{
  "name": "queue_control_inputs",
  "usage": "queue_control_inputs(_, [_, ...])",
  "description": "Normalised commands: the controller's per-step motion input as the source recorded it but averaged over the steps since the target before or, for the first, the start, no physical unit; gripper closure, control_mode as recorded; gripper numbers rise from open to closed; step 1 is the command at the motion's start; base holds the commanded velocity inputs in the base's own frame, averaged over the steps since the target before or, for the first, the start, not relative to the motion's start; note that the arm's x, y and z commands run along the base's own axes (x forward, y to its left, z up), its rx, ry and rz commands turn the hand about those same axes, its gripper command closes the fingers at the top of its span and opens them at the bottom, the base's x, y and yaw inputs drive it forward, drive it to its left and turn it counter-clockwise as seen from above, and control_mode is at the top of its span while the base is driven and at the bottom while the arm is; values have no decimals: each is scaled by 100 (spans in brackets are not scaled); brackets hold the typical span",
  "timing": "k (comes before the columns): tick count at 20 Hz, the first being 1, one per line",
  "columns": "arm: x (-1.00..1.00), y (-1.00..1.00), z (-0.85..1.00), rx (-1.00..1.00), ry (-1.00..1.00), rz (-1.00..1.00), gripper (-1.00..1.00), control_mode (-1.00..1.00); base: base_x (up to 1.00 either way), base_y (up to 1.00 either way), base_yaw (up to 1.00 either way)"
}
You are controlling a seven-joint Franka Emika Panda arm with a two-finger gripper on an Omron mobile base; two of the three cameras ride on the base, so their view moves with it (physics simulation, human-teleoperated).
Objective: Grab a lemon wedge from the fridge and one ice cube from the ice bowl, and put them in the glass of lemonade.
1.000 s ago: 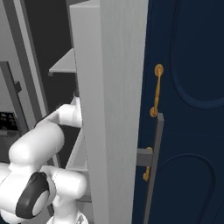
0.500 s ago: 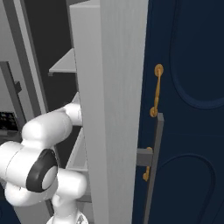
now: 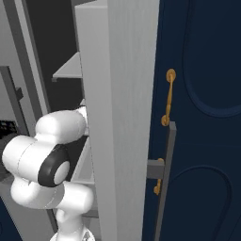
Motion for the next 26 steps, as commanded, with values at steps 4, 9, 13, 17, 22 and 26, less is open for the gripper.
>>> queue_control_inputs(4, [54, 0, -4, -12, 0, 0, -100, -100, 0, 0, 0])
queue_control_inputs(9, [37, -8, -19, -3, 3, 2, -100, -100, 0, 0, 0])
queue_control_inputs(13, [30, -5, -22, 0, 9, 4, -100, -100, 0, 0, 0])
queue_control_inputs(17, [16, -11, -24, 0, 9, 3, -100, -100, 0, 0, 0])
queue_control_inputs(22, [-13, -2, -23, 0, 11, 0, -100, -100, 0, 0, 0])
queue_control_inputs(26, [-49, 0, -21, 0, 1, 0, -100, -100, 0, 0, 0])
